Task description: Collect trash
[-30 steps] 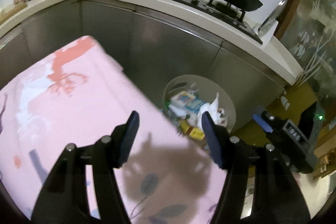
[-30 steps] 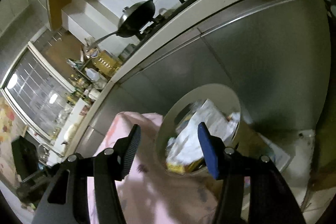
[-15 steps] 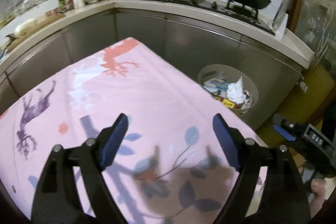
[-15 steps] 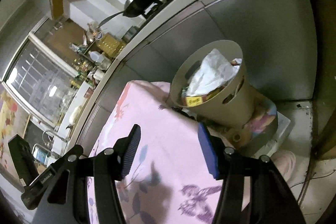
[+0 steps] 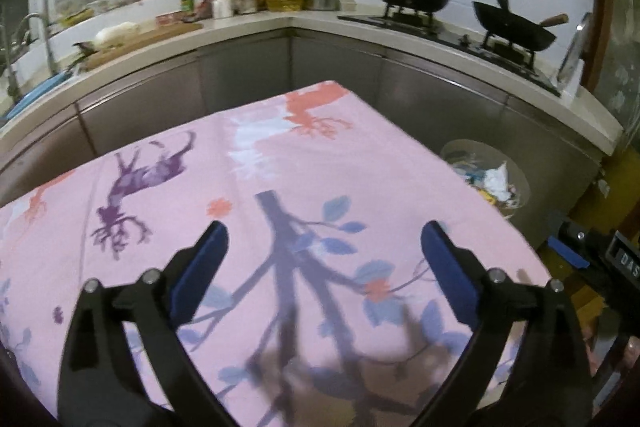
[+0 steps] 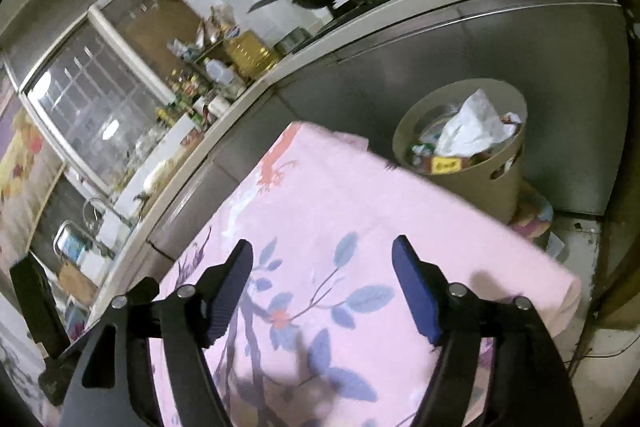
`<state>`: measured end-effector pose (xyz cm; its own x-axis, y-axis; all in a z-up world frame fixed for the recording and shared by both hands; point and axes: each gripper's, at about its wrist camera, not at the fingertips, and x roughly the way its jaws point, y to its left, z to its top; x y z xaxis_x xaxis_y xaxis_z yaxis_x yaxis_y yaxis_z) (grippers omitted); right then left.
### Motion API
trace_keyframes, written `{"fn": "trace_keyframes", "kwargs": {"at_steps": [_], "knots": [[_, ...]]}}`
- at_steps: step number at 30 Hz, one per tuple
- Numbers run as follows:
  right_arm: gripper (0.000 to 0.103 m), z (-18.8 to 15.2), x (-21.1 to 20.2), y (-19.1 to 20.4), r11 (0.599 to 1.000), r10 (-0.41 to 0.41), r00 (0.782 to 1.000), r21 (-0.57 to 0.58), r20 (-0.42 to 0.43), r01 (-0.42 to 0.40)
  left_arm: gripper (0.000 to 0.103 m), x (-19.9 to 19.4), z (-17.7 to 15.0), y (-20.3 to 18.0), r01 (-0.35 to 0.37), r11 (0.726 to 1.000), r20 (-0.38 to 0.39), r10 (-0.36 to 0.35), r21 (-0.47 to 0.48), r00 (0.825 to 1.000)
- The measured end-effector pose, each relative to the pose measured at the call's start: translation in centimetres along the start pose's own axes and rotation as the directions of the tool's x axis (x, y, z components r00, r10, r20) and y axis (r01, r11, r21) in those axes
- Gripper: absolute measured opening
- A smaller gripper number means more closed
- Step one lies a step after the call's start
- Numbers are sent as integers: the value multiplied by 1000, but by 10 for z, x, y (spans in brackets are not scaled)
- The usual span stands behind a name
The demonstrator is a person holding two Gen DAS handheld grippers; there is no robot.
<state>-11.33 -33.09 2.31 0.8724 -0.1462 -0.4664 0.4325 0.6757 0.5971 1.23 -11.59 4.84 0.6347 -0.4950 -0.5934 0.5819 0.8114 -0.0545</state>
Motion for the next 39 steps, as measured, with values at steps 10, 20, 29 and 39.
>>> {"fn": "trace_keyframes", "kwargs": {"at_steps": [10, 20, 29, 39], "knots": [[71, -22, 6, 40, 1000, -1, 998, -13, -59, 0, 97, -22, -15, 30, -95, 995, 20, 95, -17, 995], [71, -27, -15, 67, 997, -2, 1000, -78, -1, 2, 97, -32, -20, 24, -155, 987, 42, 153, 47, 987], [75, -36, -22, 74, 990, -35, 998, -136, 45, 41, 97, -48, -20, 25, -207, 977, 76, 203, 51, 976], [76, -40, -26, 61, 994, -49, 998, -93, 36, 52, 97, -55, -22, 18, -248, 966, 76, 242, 78, 967]]}}
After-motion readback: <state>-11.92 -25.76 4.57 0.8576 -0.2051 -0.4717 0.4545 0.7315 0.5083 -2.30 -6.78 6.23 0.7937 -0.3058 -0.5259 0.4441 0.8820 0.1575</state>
